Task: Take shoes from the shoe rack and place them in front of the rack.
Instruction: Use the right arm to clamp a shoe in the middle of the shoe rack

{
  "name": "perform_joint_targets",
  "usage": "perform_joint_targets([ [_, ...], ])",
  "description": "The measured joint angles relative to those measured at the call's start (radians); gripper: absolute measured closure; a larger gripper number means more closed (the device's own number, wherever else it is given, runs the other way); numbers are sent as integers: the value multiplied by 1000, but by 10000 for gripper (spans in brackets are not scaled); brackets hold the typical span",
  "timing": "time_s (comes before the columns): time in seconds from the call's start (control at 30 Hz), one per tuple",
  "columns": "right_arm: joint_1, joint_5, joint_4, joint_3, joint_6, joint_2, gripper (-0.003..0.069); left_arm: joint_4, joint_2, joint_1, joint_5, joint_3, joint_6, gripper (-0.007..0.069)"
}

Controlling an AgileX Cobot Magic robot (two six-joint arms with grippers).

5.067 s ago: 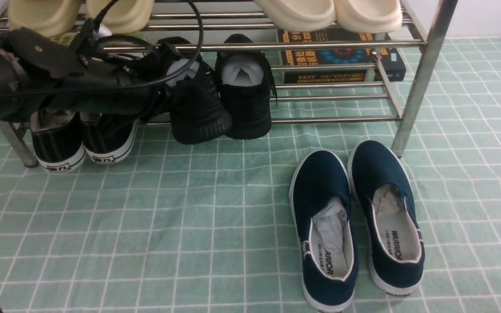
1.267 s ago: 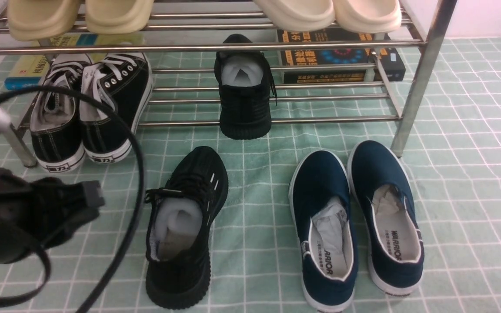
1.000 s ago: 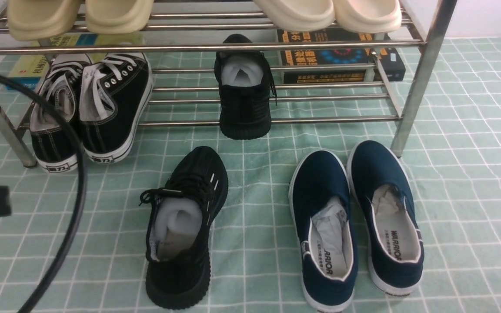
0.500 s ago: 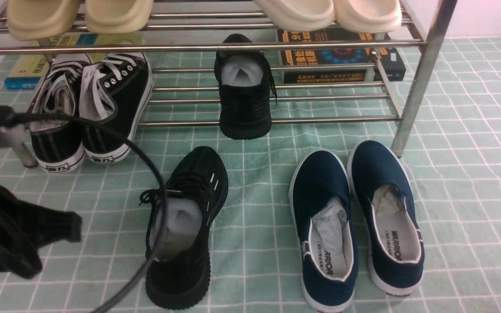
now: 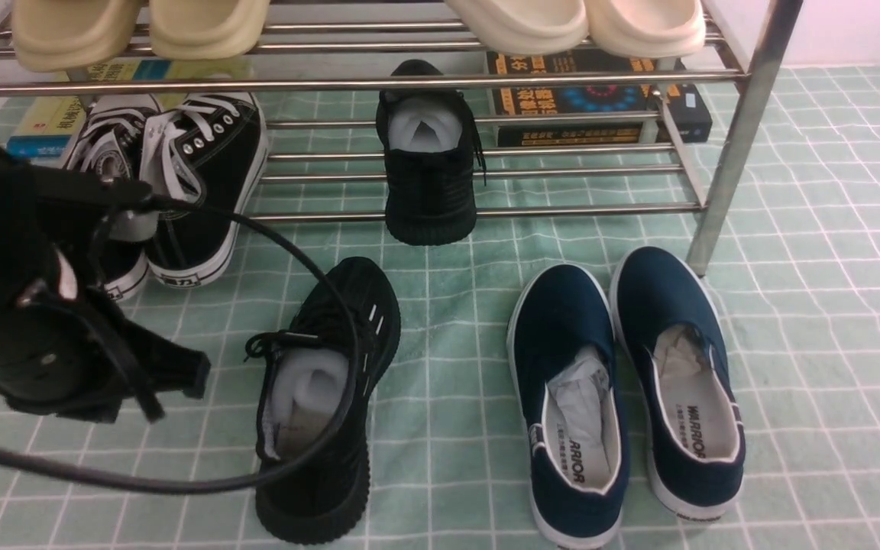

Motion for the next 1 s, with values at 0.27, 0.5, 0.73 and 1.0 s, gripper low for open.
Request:
perform_joint_targets([
  [0.27, 0, 97, 147, -128, -254, 465, 657, -14, 178, 9, -59, 0, 77, 614],
  [0.5, 55, 242, 379, -293, -510, 756, 650, -242, 179, 254, 10, -41, 303, 613],
  [0.73, 374, 133, 250, -578, -377, 1015, 624, -410, 179, 405, 66, -43, 403, 610],
  [1.0, 530, 100, -64, -1013, -21, 1315, 455, -422, 178, 407, 78, -43, 408, 606],
])
